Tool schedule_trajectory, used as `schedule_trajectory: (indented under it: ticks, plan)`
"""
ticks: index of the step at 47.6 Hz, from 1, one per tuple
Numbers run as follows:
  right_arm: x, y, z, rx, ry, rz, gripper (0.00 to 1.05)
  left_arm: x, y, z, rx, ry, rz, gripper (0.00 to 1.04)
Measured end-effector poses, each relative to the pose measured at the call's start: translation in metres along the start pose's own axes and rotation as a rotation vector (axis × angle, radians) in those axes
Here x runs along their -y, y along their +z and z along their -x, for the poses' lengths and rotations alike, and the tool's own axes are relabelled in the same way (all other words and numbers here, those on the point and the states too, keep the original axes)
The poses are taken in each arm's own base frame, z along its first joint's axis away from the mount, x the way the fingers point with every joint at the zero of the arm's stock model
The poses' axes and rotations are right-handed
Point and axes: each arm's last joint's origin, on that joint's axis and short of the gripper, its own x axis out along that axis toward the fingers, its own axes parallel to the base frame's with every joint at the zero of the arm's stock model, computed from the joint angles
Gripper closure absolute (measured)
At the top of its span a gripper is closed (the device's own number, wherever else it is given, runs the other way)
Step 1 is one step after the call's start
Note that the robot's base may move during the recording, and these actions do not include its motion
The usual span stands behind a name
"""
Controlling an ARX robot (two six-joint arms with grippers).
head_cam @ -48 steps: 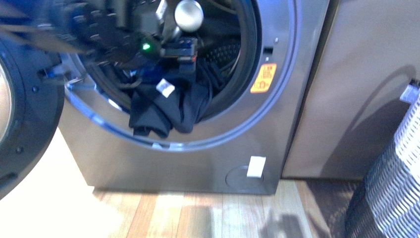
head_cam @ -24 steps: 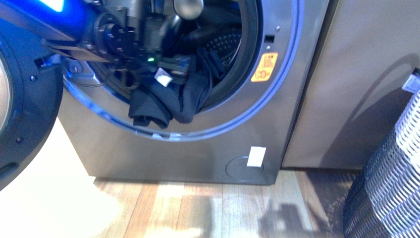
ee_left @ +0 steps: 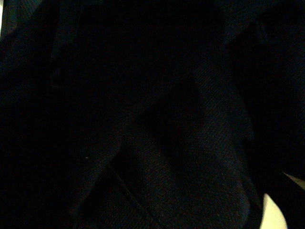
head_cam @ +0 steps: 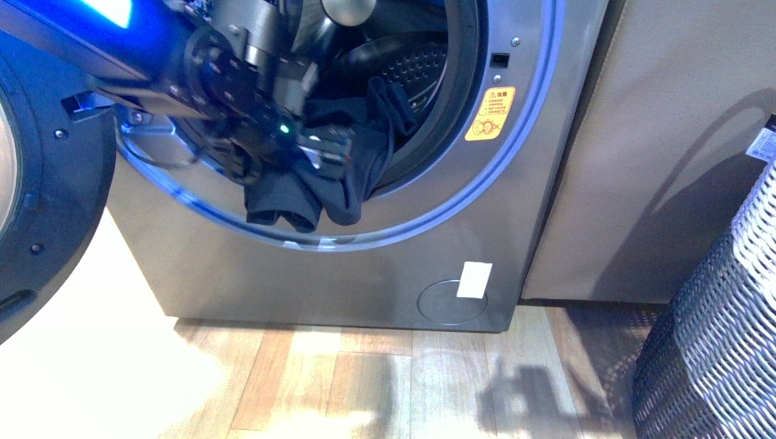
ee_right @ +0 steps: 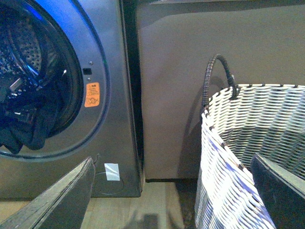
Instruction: Collect clothes from washing machine
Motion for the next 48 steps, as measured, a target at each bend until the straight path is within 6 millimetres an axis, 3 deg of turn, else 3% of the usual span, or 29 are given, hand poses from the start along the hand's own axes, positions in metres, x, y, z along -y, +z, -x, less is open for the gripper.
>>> schedule_trajectory:
  ticks: [4,20,31,40,48]
  plan:
    - [0.000,0.000,0.000,0.000,0.000,0.000,0.08,0.002,0.000,0.000,0.013,0.020,-0.027,0.13]
    - [0.000,0.000,0.000,0.000,0.000,0.000,0.08,0.002,-0.009,0.001,0.032,0.048,-0.072,0.64]
    - [0.000,0.000,0.000,0.000,0.000,0.000,0.08,-0.001,-0.008,0.028,0.103,0.009,-0.064,0.94]
    - [0.000,0.000,0.000,0.000,0.000,0.000,0.08,-0.005,-0.007,0.067,0.174,-0.047,-0.050,0.97]
    - [0.000,0.000,0.000,0.000,0.000,0.000,0.08,-0.010,-0.008,0.115,0.242,-0.112,-0.022,0.97]
